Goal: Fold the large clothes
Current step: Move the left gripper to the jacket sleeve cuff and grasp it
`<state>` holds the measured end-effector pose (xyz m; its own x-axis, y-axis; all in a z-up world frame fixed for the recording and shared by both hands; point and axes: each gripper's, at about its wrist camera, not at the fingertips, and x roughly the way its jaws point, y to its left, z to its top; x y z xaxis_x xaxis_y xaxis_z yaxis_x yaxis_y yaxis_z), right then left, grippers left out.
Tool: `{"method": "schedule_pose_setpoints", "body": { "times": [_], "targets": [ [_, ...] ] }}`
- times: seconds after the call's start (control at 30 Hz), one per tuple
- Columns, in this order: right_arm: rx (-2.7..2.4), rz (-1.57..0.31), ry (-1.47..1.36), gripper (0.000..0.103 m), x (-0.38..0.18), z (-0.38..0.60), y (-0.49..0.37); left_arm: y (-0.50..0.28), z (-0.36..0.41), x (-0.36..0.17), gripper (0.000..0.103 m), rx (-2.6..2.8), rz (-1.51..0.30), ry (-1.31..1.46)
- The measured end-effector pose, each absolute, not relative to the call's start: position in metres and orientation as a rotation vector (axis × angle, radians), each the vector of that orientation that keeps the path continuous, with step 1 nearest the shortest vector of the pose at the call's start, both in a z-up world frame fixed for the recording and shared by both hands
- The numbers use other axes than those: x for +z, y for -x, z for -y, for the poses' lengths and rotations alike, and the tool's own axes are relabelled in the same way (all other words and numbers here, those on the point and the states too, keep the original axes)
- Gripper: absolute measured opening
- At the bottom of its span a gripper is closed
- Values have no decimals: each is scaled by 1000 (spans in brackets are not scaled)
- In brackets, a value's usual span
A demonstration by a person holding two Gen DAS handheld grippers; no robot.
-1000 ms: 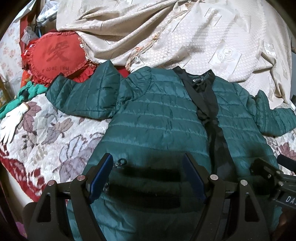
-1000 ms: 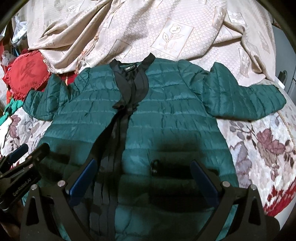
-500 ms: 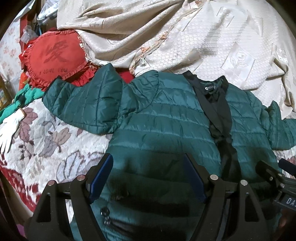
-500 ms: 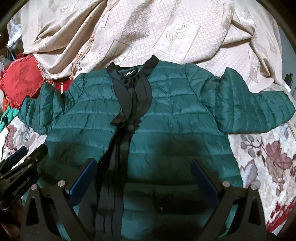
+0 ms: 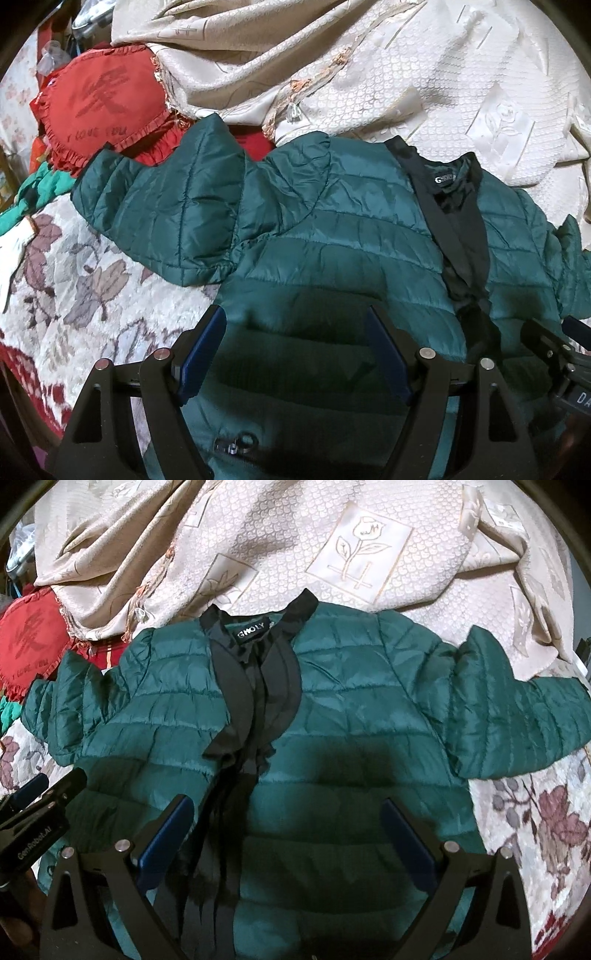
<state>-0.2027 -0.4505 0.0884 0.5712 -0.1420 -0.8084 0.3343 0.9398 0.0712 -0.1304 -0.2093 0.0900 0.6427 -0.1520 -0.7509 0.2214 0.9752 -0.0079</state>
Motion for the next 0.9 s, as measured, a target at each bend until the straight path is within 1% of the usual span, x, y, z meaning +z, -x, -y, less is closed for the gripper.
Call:
{"method": "schedule_pose_setpoints", "body": {
  "times": [0.13,0.4,0.9],
  "targets": [
    [-260,-887,-271,102,81,453,190,119,209,88,61,-203,-840,-93],
    [-259,-920,-271,102,64,450,160,94,201,82,61,-170,-839,-94],
    [-216,-960,-245,103,51,435,138,50,143,92,61,-45,-800,-76]
  ]
}}
